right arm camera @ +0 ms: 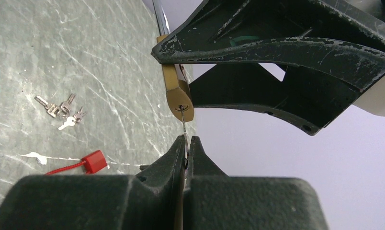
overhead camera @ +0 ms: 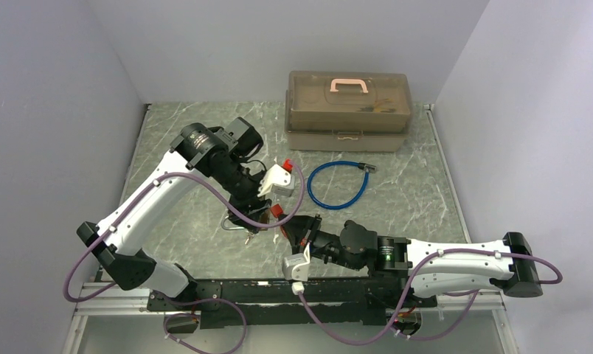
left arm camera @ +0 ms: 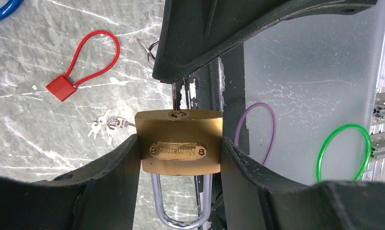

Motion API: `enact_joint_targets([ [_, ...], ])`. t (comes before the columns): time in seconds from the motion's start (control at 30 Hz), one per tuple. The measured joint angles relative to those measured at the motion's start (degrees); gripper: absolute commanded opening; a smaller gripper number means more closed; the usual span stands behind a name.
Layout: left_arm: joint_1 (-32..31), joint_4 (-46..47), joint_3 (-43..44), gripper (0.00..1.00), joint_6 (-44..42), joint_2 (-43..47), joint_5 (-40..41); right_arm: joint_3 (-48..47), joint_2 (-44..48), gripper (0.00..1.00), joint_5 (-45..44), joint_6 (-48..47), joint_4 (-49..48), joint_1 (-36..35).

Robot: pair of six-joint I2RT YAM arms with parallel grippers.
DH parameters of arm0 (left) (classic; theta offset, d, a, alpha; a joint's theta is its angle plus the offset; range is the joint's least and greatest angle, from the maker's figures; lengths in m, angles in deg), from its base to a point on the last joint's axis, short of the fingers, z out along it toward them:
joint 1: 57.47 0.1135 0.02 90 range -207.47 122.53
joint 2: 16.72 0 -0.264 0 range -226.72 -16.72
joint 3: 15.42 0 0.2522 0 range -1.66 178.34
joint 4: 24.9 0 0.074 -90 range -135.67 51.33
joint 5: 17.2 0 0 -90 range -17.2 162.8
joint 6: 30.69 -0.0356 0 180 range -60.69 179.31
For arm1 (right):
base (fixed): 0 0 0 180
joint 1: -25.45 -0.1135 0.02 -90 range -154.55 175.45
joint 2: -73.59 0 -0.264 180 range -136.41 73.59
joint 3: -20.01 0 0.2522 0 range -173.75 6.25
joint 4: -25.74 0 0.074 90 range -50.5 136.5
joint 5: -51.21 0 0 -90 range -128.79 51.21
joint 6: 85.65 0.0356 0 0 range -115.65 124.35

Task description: Unlock with the key

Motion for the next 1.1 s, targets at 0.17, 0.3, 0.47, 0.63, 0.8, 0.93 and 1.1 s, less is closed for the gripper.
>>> enact_joint_targets([
  [0.17, 0.0, 0.0, 0.5, 0.0, -0.6, -0.5, 0.2, 0.6, -0.4, 0.0, -0.8, 0.4, -1.2, 0.0],
  [0.3, -0.1, 0.0, 2.0, 0.0, -1.0, -0.7, 0.9, 1.8, -0.9, 0.0, -1.8, 1.1, -4.6, 0.0],
  [0.47, -1.8, 0.0, 2.6, 0.0, -2.5, -0.8, 2.3, 2.4, -2.8, 0.0, -0.6, 1.7, -8.5, 0.5],
  [0.63, -2.8, 0.0, 2.6, 0.0, -3.0, -1.0, 3.9, 2.6, -4.0, 0.0, 0.8, 1.5, -10.3, 0.9],
  [0.8, -3.1, 0.0, 2.6, 0.0, -1.8, -1.1, 4.5, 2.6, -4.0, 0.0, 1.2, 1.5, -10.2, 1.0],
  [0.93, -3.3, 0.1, 2.6, 0.0, 0.2, -0.9, 5.1, 2.5, -4.5, 0.0, 1.8, 1.7, -10.3, 1.1],
  [1.1, -3.3, 0.1, 2.6, 0.0, 1.0, -0.8, 7.0, 0.5, -6.0, 0.24, 1.6, 3.8, -8.7, 1.6],
])
